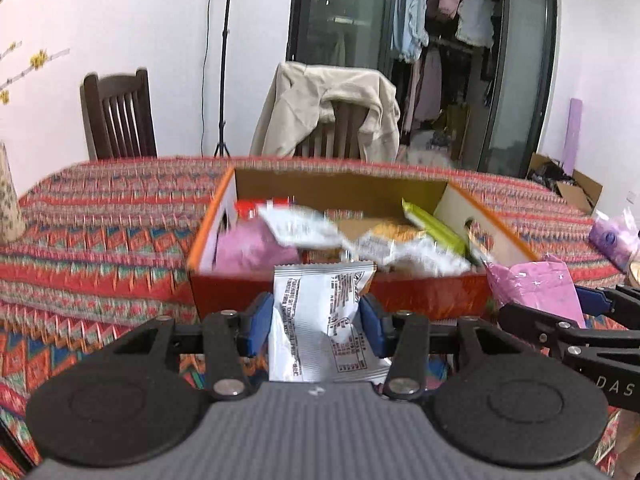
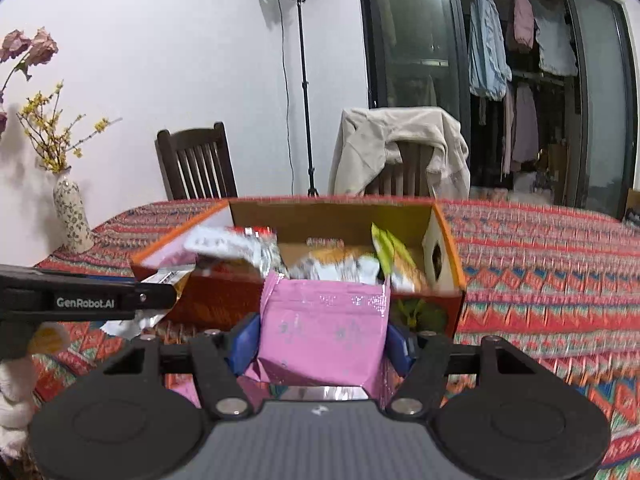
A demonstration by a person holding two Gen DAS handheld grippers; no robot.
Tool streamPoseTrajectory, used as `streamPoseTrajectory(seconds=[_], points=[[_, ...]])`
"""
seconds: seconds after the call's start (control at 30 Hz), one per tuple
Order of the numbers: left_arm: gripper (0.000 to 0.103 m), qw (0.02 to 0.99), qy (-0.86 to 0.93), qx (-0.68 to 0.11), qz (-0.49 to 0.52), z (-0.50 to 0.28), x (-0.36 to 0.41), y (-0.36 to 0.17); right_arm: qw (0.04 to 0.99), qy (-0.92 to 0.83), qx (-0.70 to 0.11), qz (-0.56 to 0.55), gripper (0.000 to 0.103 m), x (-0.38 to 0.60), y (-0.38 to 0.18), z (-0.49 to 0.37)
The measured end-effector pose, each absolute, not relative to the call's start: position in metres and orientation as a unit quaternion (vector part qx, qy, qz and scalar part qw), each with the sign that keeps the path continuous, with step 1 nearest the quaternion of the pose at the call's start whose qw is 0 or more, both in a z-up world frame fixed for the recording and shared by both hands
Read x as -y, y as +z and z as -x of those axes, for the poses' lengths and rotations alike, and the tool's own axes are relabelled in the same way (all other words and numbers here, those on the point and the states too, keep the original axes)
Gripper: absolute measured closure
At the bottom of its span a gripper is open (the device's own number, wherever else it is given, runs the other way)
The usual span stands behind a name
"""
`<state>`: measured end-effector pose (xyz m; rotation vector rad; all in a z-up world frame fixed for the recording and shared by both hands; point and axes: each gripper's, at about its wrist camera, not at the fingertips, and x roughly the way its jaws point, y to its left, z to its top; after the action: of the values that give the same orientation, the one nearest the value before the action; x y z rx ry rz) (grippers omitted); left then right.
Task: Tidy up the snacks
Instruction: 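Carry the pink packet and white sachet into the box and open both grippers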
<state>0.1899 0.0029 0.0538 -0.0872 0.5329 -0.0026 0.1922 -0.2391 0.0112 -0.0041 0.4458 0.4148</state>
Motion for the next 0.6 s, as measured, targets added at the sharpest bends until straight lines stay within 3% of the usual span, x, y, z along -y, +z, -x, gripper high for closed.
streamPoseTrajectory(seconds=[0.33,0.6], points=[[0.054,0.976,0.01,-0.212,0.049,-0.225,-0.004,0.091,0.962,0.197,-0.19,0.003,0.039,0.223,0.052,-0.233],[0.054,0.977,0.034,-0.198,0.07,-0.267,-0.014,0.09,0.964,0.18,-0.194,-0.018,0.039,0.209,0.05,-0.281]])
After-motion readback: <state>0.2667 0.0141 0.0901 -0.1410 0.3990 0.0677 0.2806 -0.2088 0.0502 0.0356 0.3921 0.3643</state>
